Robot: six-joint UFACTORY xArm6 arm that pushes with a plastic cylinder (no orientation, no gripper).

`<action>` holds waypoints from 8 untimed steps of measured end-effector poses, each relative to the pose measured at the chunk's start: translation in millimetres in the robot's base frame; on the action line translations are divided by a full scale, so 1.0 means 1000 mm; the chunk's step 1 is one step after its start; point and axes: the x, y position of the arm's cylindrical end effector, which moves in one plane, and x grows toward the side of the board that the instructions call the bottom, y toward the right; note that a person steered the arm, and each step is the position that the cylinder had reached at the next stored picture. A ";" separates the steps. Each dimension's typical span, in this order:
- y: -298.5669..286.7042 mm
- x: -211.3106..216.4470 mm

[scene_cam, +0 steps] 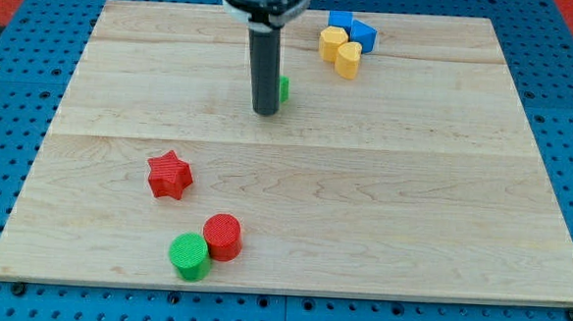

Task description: Move the green star into the yellow hexagon

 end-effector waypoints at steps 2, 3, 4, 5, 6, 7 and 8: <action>-0.007 -0.006; 0.027 -0.017; 0.028 -0.024; 0.003 -0.012; 0.025 -0.029; 0.025 -0.045; 0.030 -0.047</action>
